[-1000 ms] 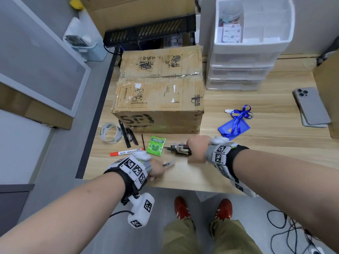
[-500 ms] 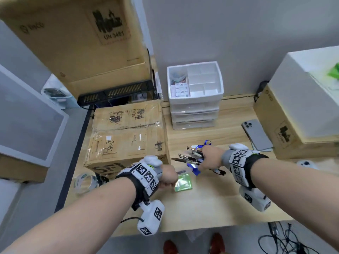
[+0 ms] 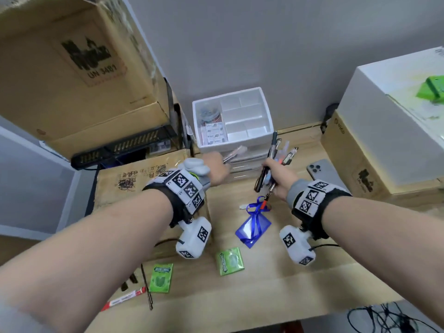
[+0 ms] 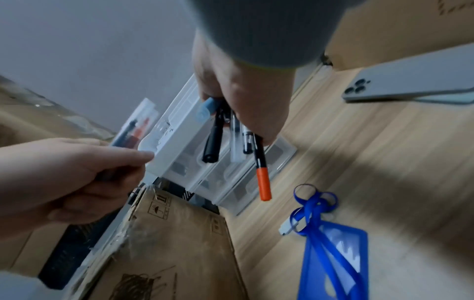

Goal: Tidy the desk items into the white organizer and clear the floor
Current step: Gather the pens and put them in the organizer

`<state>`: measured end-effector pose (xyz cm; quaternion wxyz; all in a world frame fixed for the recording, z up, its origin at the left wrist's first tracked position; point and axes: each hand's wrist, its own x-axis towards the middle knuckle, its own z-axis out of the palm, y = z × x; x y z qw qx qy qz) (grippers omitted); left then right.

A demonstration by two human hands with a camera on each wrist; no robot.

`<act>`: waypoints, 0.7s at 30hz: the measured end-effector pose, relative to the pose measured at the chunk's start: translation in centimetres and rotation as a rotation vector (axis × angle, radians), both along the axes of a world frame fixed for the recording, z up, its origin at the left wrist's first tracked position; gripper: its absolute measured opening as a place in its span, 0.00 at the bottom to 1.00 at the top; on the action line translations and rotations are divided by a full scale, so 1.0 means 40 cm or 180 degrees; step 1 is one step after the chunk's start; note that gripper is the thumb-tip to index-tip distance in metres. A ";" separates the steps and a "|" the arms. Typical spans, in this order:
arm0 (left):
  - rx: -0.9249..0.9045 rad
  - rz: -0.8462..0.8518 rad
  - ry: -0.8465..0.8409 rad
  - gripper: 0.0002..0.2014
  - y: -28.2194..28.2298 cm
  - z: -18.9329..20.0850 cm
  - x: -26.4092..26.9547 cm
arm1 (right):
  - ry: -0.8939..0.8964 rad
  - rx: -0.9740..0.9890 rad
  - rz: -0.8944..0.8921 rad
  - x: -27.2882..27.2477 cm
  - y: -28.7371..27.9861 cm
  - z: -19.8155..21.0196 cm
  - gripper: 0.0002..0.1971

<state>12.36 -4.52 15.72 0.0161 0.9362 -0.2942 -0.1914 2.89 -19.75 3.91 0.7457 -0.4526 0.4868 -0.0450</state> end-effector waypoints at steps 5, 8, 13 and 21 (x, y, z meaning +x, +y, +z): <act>0.0026 0.0054 -0.0448 0.13 -0.012 0.003 0.096 | -0.0298 0.0527 -0.0548 0.049 0.059 0.042 0.04; 0.0109 0.0339 -0.0553 0.21 -0.014 -0.021 0.131 | -0.0415 0.0771 -0.0770 0.084 0.081 0.036 0.03; 0.0262 0.0616 -0.0744 0.27 -0.023 -0.053 0.161 | -0.0558 0.0857 -0.0748 0.141 0.096 0.040 0.06; 0.0166 0.0382 -0.0947 0.30 -0.013 -0.036 0.178 | -0.0738 0.1198 -0.0993 0.143 0.091 0.046 0.05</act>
